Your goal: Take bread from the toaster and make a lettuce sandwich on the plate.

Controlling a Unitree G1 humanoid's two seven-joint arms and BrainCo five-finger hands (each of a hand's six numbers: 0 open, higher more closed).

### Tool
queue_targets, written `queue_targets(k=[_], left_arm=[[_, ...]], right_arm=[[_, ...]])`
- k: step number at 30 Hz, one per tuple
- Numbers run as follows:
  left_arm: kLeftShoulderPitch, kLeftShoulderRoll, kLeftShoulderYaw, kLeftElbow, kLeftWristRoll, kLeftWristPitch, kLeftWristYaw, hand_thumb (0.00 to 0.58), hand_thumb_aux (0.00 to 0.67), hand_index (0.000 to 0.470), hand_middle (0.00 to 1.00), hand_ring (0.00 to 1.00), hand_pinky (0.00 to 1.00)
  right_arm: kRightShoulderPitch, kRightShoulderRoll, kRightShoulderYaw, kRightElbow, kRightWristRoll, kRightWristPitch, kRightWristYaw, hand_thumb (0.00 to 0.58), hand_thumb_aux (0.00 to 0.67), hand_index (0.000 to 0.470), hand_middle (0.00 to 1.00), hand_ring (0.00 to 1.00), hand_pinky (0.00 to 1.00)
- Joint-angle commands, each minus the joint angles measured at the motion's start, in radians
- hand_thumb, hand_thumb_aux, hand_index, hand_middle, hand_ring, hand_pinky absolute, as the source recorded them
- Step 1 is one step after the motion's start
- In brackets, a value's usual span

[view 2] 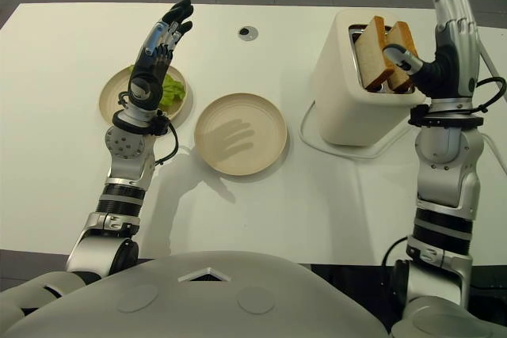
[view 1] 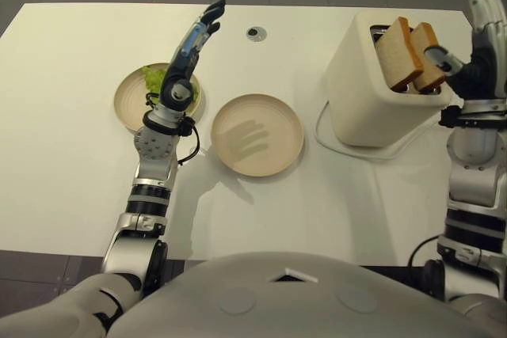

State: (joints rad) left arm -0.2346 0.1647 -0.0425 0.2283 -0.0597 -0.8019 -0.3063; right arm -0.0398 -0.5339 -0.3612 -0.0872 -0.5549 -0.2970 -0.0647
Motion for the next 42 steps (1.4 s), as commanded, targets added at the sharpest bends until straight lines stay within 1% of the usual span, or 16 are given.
queue_targets(k=[1, 7, 11, 12, 13, 14, 15, 16, 17, 18, 19, 22, 27, 34, 38, 42], left_arm=[[0.012, 0.006, 0.003, -0.017, 0.015, 0.005, 0.008, 0.000, 0.000, 0.000, 0.00, 0.00, 0.00], [0.011, 0.009, -0.002, -0.014, 0.011, 0.011, 0.008, 0.000, 0.000, 0.000, 0.00, 0.00, 0.00], [0.010, 0.007, -0.006, -0.011, 0.011, 0.012, 0.008, 0.000, 0.000, 0.000, 0.00, 0.00, 0.00], [0.012, 0.007, -0.005, -0.013, 0.011, 0.013, 0.009, 0.000, 0.000, 0.000, 0.00, 0.00, 0.00], [0.014, 0.007, -0.005, -0.013, 0.013, 0.012, 0.010, 0.000, 0.000, 0.000, 0.00, 0.00, 0.00], [0.015, 0.006, -0.006, -0.012, 0.014, 0.011, 0.011, 0.000, 0.000, 0.000, 0.00, 0.00, 0.00], [0.017, 0.007, -0.007, -0.013, 0.013, 0.010, 0.010, 0.000, 0.000, 0.000, 0.00, 0.00, 0.00], [0.018, 0.008, -0.007, -0.014, 0.012, 0.010, 0.009, 0.000, 0.000, 0.000, 0.00, 0.00, 0.00], [0.019, 0.010, -0.006, -0.016, 0.011, 0.010, 0.009, 0.000, 0.000, 0.000, 0.00, 0.00, 0.00], [0.019, 0.011, -0.005, -0.018, 0.010, 0.011, 0.009, 0.000, 0.000, 0.000, 0.00, 0.00, 0.00], [0.019, 0.011, -0.005, -0.019, 0.011, 0.011, 0.009, 0.000, 0.000, 0.000, 0.00, 0.00, 0.00], [0.017, 0.012, -0.007, -0.016, 0.010, 0.009, 0.009, 0.000, 0.000, 0.000, 0.00, 0.00, 0.00], [-0.009, 0.031, 0.017, 0.032, 0.044, -0.007, 0.028, 0.000, 0.000, 0.000, 0.00, 0.00, 0.00], [-0.107, 0.194, 0.109, 0.156, 0.401, -0.012, 0.240, 0.000, 0.000, 0.000, 0.00, 0.00, 0.00], [-0.106, 0.413, 0.064, 0.159, 0.854, 0.162, 0.468, 0.000, 0.000, 0.000, 0.00, 0.00, 0.00], [-0.080, 0.561, 0.031, 0.154, 1.017, 0.300, 0.496, 0.000, 0.000, 0.000, 0.00, 0.00, 0.00]], right_arm=[[0.026, -0.054, 0.011, 0.119, 0.015, 0.076, 0.051, 0.000, 0.000, 0.000, 0.00, 0.00, 0.00], [0.025, -0.075, 0.082, 0.270, 0.068, 0.103, 0.109, 0.000, 0.000, 0.000, 0.00, 0.00, 0.00], [0.042, -0.095, 0.079, 0.260, 0.121, 0.093, 0.114, 0.000, 0.000, 0.000, 0.00, 0.00, 0.00], [0.045, -0.098, 0.079, 0.250, 0.132, 0.090, 0.116, 0.144, 0.089, 0.063, 0.00, 0.00, 0.00], [0.050, -0.101, 0.079, 0.238, 0.143, 0.087, 0.120, 0.447, 0.349, 0.245, 0.00, 0.00, 0.00], [0.056, -0.103, 0.076, 0.224, 0.155, 0.084, 0.121, 0.489, 0.405, 0.284, 0.00, 0.00, 0.00], [0.067, -0.105, 0.069, 0.202, 0.168, 0.084, 0.122, 0.576, 0.615, 0.431, 0.09, 0.09, 0.09], [0.077, -0.106, 0.062, 0.180, 0.181, 0.083, 0.122, 0.580, 0.670, 0.470, 0.19, 0.19, 0.19], [0.084, -0.106, 0.057, 0.159, 0.191, 0.084, 0.124, 0.580, 0.670, 0.470, 0.33, 0.33, 0.33], [0.092, -0.105, 0.054, 0.132, 0.206, 0.085, 0.130, 0.580, 0.670, 0.470, 0.57, 0.57, 0.57], [0.099, -0.101, 0.046, 0.095, 0.226, 0.086, 0.135, 0.580, 0.670, 0.470, 0.98, 0.98, 0.98], [0.097, -0.091, 0.015, 0.021, 0.259, 0.099, 0.122, 0.580, 0.670, 0.470, 1.00, 1.00, 1.00], [0.003, -0.047, -0.005, 0.043, 0.233, 0.097, -0.006, 0.580, 0.670, 0.470, 1.00, 1.00, 1.00], [-0.108, -0.004, -0.025, 0.058, 0.270, -0.001, -0.129, 0.580, 0.670, 0.470, 1.00, 1.00, 1.00], [-0.144, 0.044, -0.045, -0.052, 0.366, -0.044, -0.142, 0.580, 0.670, 0.470, 1.00, 1.00, 1.00], [-0.140, 0.096, -0.025, -0.202, 0.497, -0.061, -0.096, 0.580, 0.670, 0.470, 1.00, 1.00, 1.00]])
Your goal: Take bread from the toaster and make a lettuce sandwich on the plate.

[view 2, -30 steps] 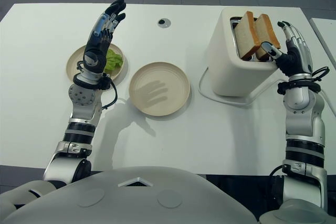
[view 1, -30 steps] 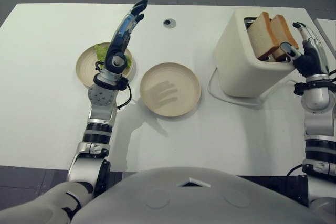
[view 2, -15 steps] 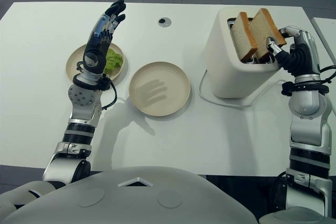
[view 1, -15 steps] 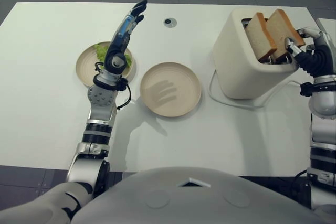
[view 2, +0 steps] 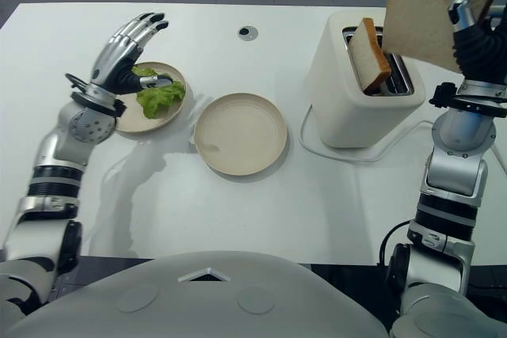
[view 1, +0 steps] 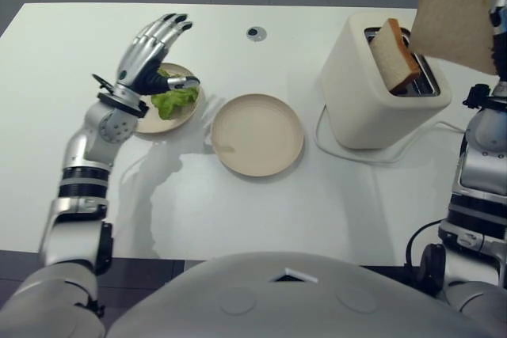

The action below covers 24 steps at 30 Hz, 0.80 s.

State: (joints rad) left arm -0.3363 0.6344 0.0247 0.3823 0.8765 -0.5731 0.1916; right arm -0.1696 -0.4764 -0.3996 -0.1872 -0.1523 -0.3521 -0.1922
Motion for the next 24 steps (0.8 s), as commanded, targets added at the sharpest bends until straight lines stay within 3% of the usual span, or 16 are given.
queue_targets(k=[1, 5, 9, 12, 14, 15, 16, 17, 20, 22, 24], left_arm=[[0.026, 0.114, -0.051, 0.012, 0.093, 0.087, -0.003, 0.000, 0.000, 0.000, 0.00, 0.00, 0.00], [0.027, 0.162, -0.149, 0.111, 0.122, 0.123, -0.056, 0.000, 0.000, 0.000, 0.00, 0.00, 0.00], [-0.002, 0.159, -0.241, 0.228, 0.121, 0.112, -0.061, 0.000, 0.000, 0.000, 0.00, 0.00, 0.00], [-0.037, 0.146, -0.297, 0.301, 0.125, 0.101, -0.030, 0.164, 0.102, 0.072, 0.00, 0.00, 0.00], [-0.054, 0.142, -0.328, 0.337, 0.122, 0.089, -0.004, 0.212, 0.137, 0.096, 0.00, 0.00, 0.00], [-0.061, 0.141, -0.340, 0.345, 0.118, 0.085, 0.008, 0.265, 0.176, 0.123, 0.00, 0.00, 0.00], [-0.068, 0.140, -0.350, 0.348, 0.115, 0.084, 0.018, 0.403, 0.300, 0.210, 0.00, 0.00, 0.00], [-0.072, 0.141, -0.357, 0.346, 0.110, 0.081, 0.026, 0.462, 0.368, 0.258, 0.00, 0.00, 0.00], [-0.079, 0.143, -0.371, 0.344, 0.080, 0.048, 0.048, 0.545, 0.504, 0.354, 0.00, 0.00, 0.00], [-0.080, 0.140, -0.374, 0.338, 0.048, 0.015, 0.053, 0.580, 0.659, 0.463, 0.00, 0.00, 0.00], [-0.075, 0.136, -0.372, 0.323, 0.012, -0.019, 0.056, 0.580, 0.670, 0.470, 0.00, 0.00, 0.00]], right_arm=[[-0.009, 0.050, 0.028, -0.125, 0.137, 0.002, 0.055, 0.580, 0.670, 0.470, 1.00, 1.00, 1.00], [-0.007, 0.092, 0.079, -0.190, 0.244, 0.032, 0.118, 0.580, 0.670, 0.470, 1.00, 1.00, 1.00], [0.008, 0.136, 0.213, -0.223, 0.276, 0.076, 0.211, 0.580, 0.670, 0.470, 1.00, 1.00, 1.00], [0.049, 0.156, 0.356, -0.165, 0.206, 0.094, 0.291, 0.580, 0.670, 0.470, 1.00, 1.00, 1.00], [0.070, 0.154, 0.444, -0.111, 0.137, 0.108, 0.338, 0.580, 0.670, 0.470, 1.00, 1.00, 1.00], [0.075, 0.150, 0.486, -0.076, 0.096, 0.113, 0.360, 0.580, 0.670, 0.470, 1.00, 1.00, 1.00], [0.079, 0.145, 0.516, -0.045, 0.063, 0.119, 0.377, 0.580, 0.670, 0.470, 1.00, 1.00, 1.00], [0.083, 0.140, 0.540, -0.014, 0.032, 0.121, 0.390, 0.580, 0.670, 0.470, 1.00, 1.00, 1.00], [0.090, 0.129, 0.590, 0.068, -0.043, 0.136, 0.415, 0.580, 0.670, 0.470, 1.00, 1.00, 1.00], [0.089, 0.129, 0.624, 0.117, -0.088, 0.136, 0.425, 0.580, 0.670, 0.470, 1.00, 1.00, 1.00], [0.083, 0.132, 0.654, 0.162, -0.124, 0.129, 0.432, 0.580, 0.670, 0.470, 1.00, 1.00, 1.00]])
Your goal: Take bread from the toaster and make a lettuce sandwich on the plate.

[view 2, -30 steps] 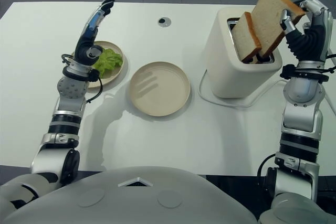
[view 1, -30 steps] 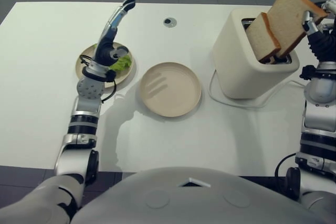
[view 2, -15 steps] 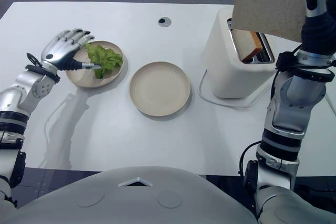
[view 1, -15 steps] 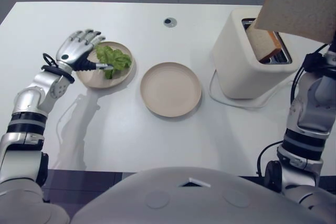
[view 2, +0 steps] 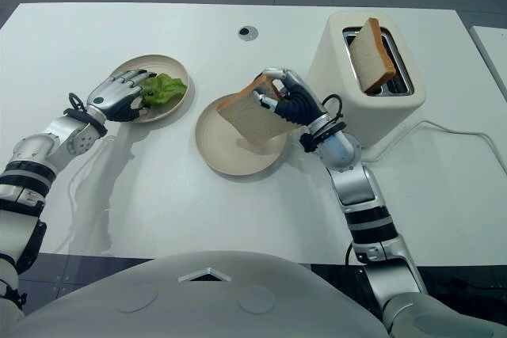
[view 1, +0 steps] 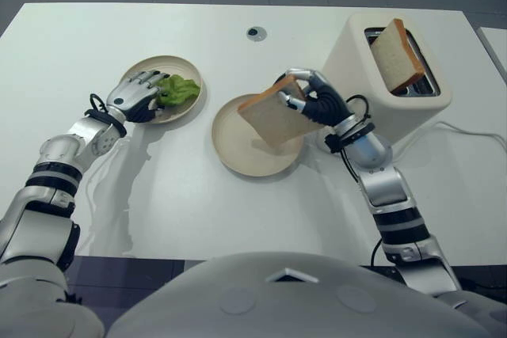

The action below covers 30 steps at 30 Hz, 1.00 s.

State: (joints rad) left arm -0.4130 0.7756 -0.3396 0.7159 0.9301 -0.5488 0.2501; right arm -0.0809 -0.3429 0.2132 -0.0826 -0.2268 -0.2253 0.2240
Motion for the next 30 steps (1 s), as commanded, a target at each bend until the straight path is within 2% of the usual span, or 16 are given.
queue_targets(k=[1, 7, 8, 9, 10, 11, 12, 13, 14, 15, 16, 17, 18, 19, 24, 30], left_arm=[[0.002, -0.006, -0.005, -0.015, -0.058, -0.059, 0.002, 0.580, 0.670, 0.470, 0.00, 0.00, 0.00], [-0.004, -0.003, 0.006, -0.025, -0.103, -0.085, 0.028, 0.580, 0.670, 0.470, 0.00, 0.00, 0.00], [-0.004, -0.002, 0.008, -0.029, -0.109, -0.087, 0.032, 0.580, 0.670, 0.470, 0.00, 0.00, 0.00], [-0.003, -0.002, 0.011, -0.031, -0.115, -0.092, 0.038, 0.580, 0.670, 0.470, 0.00, 0.00, 0.00], [-0.004, -0.003, 0.014, -0.033, -0.121, -0.096, 0.042, 0.580, 0.670, 0.470, 0.00, 0.00, 0.00], [-0.005, -0.004, 0.015, -0.038, -0.127, -0.099, 0.042, 0.580, 0.670, 0.470, 0.00, 0.00, 0.00], [-0.005, -0.005, 0.017, -0.041, -0.132, -0.103, 0.045, 0.580, 0.670, 0.470, 0.00, 0.00, 0.00], [-0.003, -0.006, 0.020, -0.046, -0.139, -0.109, 0.046, 0.580, 0.670, 0.470, 0.00, 0.00, 0.00], [-0.001, -0.007, 0.023, -0.049, -0.147, -0.117, 0.046, 0.580, 0.670, 0.470, 0.00, 0.00, 0.00], [0.000, -0.008, 0.025, -0.052, -0.158, -0.127, 0.046, 0.580, 0.670, 0.470, 0.00, 0.00, 0.00], [0.004, -0.009, 0.029, -0.059, -0.168, -0.136, 0.046, 0.580, 0.670, 0.470, 0.00, 0.00, 0.00], [0.007, -0.011, 0.033, -0.067, -0.178, -0.146, 0.046, 0.580, 0.670, 0.470, 0.00, 0.00, 0.00], [0.012, -0.013, 0.038, -0.078, -0.193, -0.158, 0.043, 0.580, 0.670, 0.470, 0.00, 0.00, 0.00], [0.019, -0.018, 0.046, -0.100, -0.220, -0.175, 0.033, 0.580, 0.670, 0.470, 0.00, 0.00, 0.00], [0.068, -0.049, 0.084, -0.256, -0.353, -0.252, -0.016, 0.580, 0.670, 0.470, 0.00, 0.00, 0.00], [0.128, -0.139, 0.049, -0.421, -0.383, -0.260, -0.103, 0.580, 0.665, 0.466, 0.00, 0.00, 0.00]], right_arm=[[-0.009, -0.001, 0.053, 0.074, -0.063, 0.001, 0.018, 0.580, 0.670, 0.470, 1.00, 1.00, 1.00], [-0.034, -0.002, 0.083, 0.149, -0.155, -0.004, -0.017, 0.580, 0.665, 0.466, 1.00, 1.00, 1.00], [-0.039, -0.002, 0.086, 0.164, -0.173, -0.007, -0.029, 0.572, 0.591, 0.415, 1.00, 1.00, 1.00], [-0.046, -0.001, 0.087, 0.180, -0.188, -0.015, -0.045, 0.493, 0.410, 0.288, 1.00, 1.00, 1.00], [-0.052, 0.001, 0.089, 0.191, -0.201, -0.026, -0.061, 0.438, 0.339, 0.238, 1.00, 1.00, 1.00], [-0.057, 0.006, 0.093, 0.194, -0.209, -0.042, -0.073, 0.297, 0.202, 0.142, 1.00, 1.00, 1.00], [-0.059, 0.014, 0.096, 0.187, -0.209, -0.060, -0.081, 0.000, 0.000, 0.000, 1.00, 1.00, 1.00], [-0.058, 0.021, 0.099, 0.173, -0.206, -0.076, -0.086, 0.000, 0.000, 0.000, 0.96, 0.96, 0.96], [-0.056, 0.028, 0.099, 0.161, -0.199, -0.090, -0.088, 0.000, 0.000, 0.000, 0.87, 0.87, 0.87], [-0.055, 0.032, 0.097, 0.153, -0.194, -0.103, -0.092, 0.000, 0.000, 0.000, 0.82, 0.82, 0.82], [-0.055, 0.034, 0.093, 0.144, -0.192, -0.117, -0.098, 0.000, 0.000, 0.000, 0.62, 0.62, 0.62], [-0.054, 0.035, 0.088, 0.136, -0.191, -0.129, -0.101, 0.000, 0.000, 0.000, 0.53, 0.53, 0.53], [-0.053, 0.035, 0.081, 0.129, -0.191, -0.140, -0.106, 0.000, 0.000, 0.000, 0.35, 0.35, 0.35], [-0.051, 0.038, 0.070, 0.115, -0.183, -0.152, -0.112, 0.000, 0.000, 0.000, 0.00, 0.00, 0.00], [-0.056, 0.069, -0.025, 0.039, -0.112, -0.181, -0.175, 0.000, 0.000, 0.000, 0.00, 0.00, 0.00], [-0.063, 0.103, -0.169, -0.099, 0.058, -0.154, -0.201, 0.000, 0.000, 0.000, 0.00, 0.00, 0.00]])
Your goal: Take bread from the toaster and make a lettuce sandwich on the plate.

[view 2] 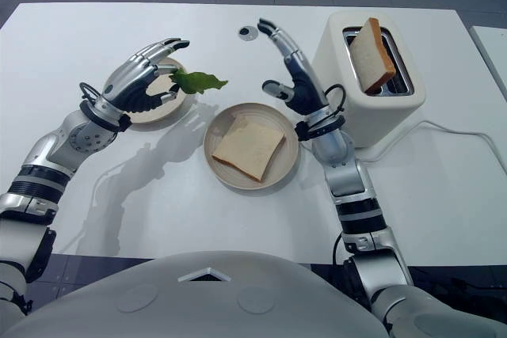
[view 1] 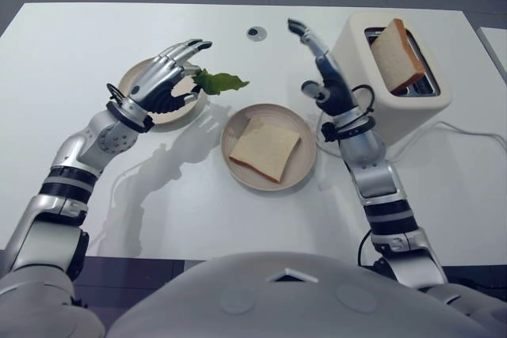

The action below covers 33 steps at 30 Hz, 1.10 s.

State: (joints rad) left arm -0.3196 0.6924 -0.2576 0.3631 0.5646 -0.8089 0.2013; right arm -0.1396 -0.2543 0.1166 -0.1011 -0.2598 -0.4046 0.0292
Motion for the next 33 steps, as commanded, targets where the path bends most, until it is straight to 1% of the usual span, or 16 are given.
queue_targets(k=[1, 5, 8, 9, 11, 13, 16, 19, 24, 27, 28, 29, 30, 31, 32, 33], left_arm=[[0.043, -0.085, -0.054, -0.081, -0.020, -0.002, -0.074, 0.580, 0.652, 0.457, 0.00, 0.00, 0.00], [0.057, -0.194, -0.141, -0.072, 0.038, -0.005, -0.112, 0.580, 0.654, 0.459, 0.00, 0.00, 0.00], [0.045, -0.238, -0.186, -0.009, 0.132, 0.011, -0.087, 0.579, 0.644, 0.452, 0.00, 0.00, 0.00], [0.044, -0.244, -0.196, 0.007, 0.149, 0.013, -0.087, 0.575, 0.610, 0.428, 0.00, 0.00, 0.00], [0.046, -0.248, -0.211, 0.030, 0.157, 0.003, -0.098, 0.548, 0.512, 0.359, 0.00, 0.00, 0.00], [0.046, -0.247, -0.215, 0.040, 0.161, -0.004, -0.099, 0.550, 0.518, 0.363, 0.00, 0.00, 0.00], [0.044, -0.234, -0.207, 0.039, 0.165, -0.004, -0.094, 0.554, 0.528, 0.370, 0.00, 0.00, 0.00], [0.035, -0.208, -0.195, 0.038, 0.197, 0.005, -0.076, 0.553, 0.525, 0.369, 0.00, 0.00, 0.00], [0.023, -0.166, -0.165, 0.009, 0.236, 0.025, -0.048, 0.546, 0.507, 0.356, 0.00, 0.00, 0.00], [0.020, -0.150, -0.139, -0.011, 0.236, 0.035, -0.033, 0.545, 0.504, 0.354, 0.00, 0.00, 0.00], [0.019, -0.146, -0.129, -0.020, 0.232, 0.039, -0.026, 0.536, 0.486, 0.341, 0.00, 0.00, 0.00], [0.019, -0.141, -0.118, -0.027, 0.224, 0.039, -0.022, 0.521, 0.457, 0.321, 0.00, 0.00, 0.00], [0.019, -0.139, -0.105, -0.034, 0.212, 0.038, -0.018, 0.480, 0.391, 0.275, 0.00, 0.00, 0.00], [0.020, -0.137, -0.093, -0.041, 0.202, 0.037, -0.013, 0.447, 0.349, 0.245, 0.00, 0.00, 0.00], [0.020, -0.136, -0.081, -0.046, 0.194, 0.036, -0.007, 0.360, 0.257, 0.181, 0.00, 0.00, 0.00], [0.021, -0.136, -0.072, -0.051, 0.188, 0.035, -0.002, 0.248, 0.163, 0.114, 0.00, 0.00, 0.00]], right_arm=[[-0.005, 0.015, -0.100, -0.115, 0.112, 0.037, -0.012, 0.000, 0.000, 0.000, 0.00, 0.00, 0.00], [-0.001, -0.006, -0.196, -0.263, 0.167, 0.096, -0.005, 0.000, 0.000, 0.000, 0.00, 0.00, 0.00], [0.004, -0.032, -0.256, -0.301, 0.203, 0.116, 0.012, 0.000, 0.000, 0.000, 0.00, 0.00, 0.00], [0.005, -0.041, -0.273, -0.312, 0.211, 0.124, 0.017, 0.000, 0.000, 0.000, 0.00, 0.00, 0.00], [0.016, -0.063, -0.303, -0.343, 0.216, 0.144, 0.036, 0.000, 0.000, 0.000, 0.00, 0.00, 0.00], [0.039, -0.100, -0.332, -0.360, 0.195, 0.149, 0.058, 0.000, 0.000, 0.000, 0.00, 0.00, 0.00], [0.059, -0.155, -0.386, -0.314, 0.152, 0.157, 0.073, 0.000, 0.000, 0.000, 0.00, 0.00, 0.00], [0.073, -0.224, -0.406, -0.209, 0.040, 0.173, 0.069, 0.000, 0.000, 0.000, 0.00, 0.00, 0.00], [0.132, -0.310, -0.339, -0.057, -0.116, 0.213, 0.110, 0.000, 0.000, 0.000, 0.00, 0.00, 0.00], [0.152, -0.342, -0.327, -0.019, -0.157, 0.237, 0.126, 0.000, 0.000, 0.000, 0.00, 0.00, 0.00], [0.161, -0.353, -0.326, -0.011, -0.160, 0.249, 0.137, 0.000, 0.000, 0.000, 0.00, 0.00, 0.00], [0.170, -0.365, -0.323, -0.001, -0.167, 0.255, 0.147, 0.000, 0.000, 0.000, 0.00, 0.00, 0.00], [0.175, -0.373, -0.321, 0.008, -0.168, 0.262, 0.152, 0.000, 0.000, 0.000, 0.00, 0.00, 0.00], [0.178, -0.380, -0.320, 0.018, -0.171, 0.266, 0.153, 0.000, 0.000, 0.000, 0.00, 0.00, 0.00], [0.180, -0.385, -0.320, 0.024, -0.173, 0.268, 0.150, 0.000, 0.000, 0.000, 0.00, 0.00, 0.00], [0.180, -0.387, -0.321, 0.025, -0.173, 0.270, 0.146, 0.000, 0.000, 0.000, 0.00, 0.00, 0.00]])
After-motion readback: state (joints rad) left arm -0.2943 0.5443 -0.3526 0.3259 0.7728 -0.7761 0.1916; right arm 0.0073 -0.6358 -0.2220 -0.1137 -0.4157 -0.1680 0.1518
